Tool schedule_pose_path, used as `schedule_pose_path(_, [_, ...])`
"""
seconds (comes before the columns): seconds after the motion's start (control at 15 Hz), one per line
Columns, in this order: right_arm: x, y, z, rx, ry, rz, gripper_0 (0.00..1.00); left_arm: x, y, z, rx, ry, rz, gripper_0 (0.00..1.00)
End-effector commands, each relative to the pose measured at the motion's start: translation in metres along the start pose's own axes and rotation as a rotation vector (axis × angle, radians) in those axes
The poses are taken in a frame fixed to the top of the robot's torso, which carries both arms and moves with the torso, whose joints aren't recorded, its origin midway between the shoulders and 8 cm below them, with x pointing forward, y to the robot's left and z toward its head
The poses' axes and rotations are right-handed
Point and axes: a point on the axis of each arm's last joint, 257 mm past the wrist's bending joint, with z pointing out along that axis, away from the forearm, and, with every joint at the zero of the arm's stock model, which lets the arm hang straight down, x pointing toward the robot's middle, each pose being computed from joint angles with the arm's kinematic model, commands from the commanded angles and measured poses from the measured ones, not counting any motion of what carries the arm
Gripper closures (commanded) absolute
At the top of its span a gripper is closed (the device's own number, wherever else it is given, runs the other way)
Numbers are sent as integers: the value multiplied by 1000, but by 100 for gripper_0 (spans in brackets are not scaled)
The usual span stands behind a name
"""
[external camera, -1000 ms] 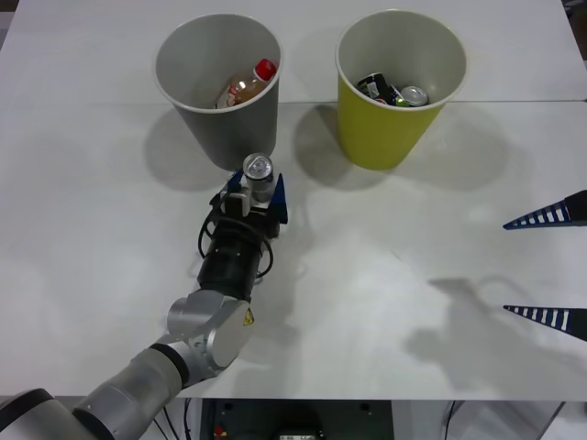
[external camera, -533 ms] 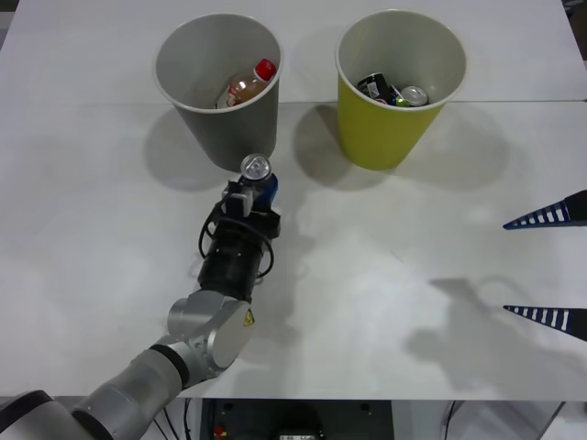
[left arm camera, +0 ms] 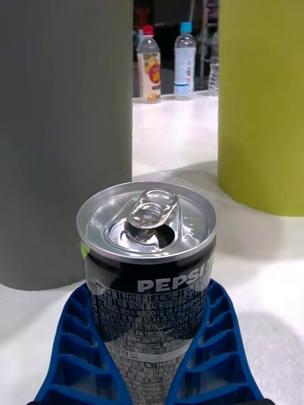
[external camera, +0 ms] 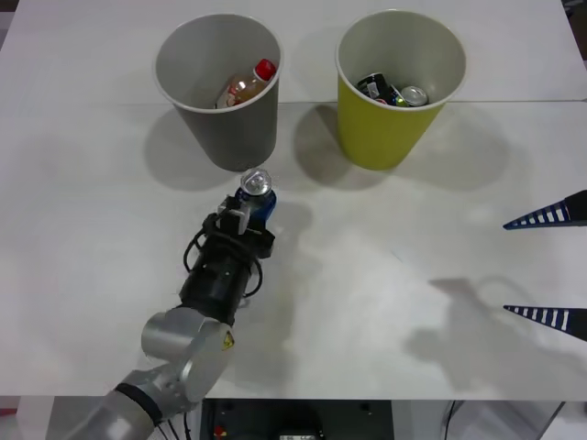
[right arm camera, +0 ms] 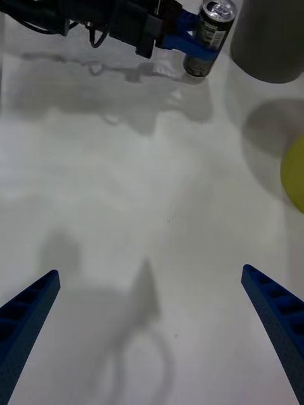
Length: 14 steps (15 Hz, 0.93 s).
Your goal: Put the can into the green bin and the plastic bottle into the gray bin
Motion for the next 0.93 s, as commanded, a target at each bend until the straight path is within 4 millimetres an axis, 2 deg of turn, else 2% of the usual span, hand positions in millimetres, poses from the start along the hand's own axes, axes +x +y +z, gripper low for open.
schedule_pose_path(0.07, [0, 0, 0, 0, 0, 0, 0, -6, -2, -25, 120, 95, 86, 100])
schedule_pose_path(0.2, [0, 0, 0, 0, 0, 0, 0, -8, 5, -49, 227, 183, 189, 100])
schedule_pose_path(0.47, [0, 0, 0, 0, 0, 0, 0, -16, 16, -75, 326, 281, 239, 100])
schedule_pose_path(0.93, [0, 0, 0, 0, 0, 0, 0, -55, 38, -125, 484, 537, 357, 100])
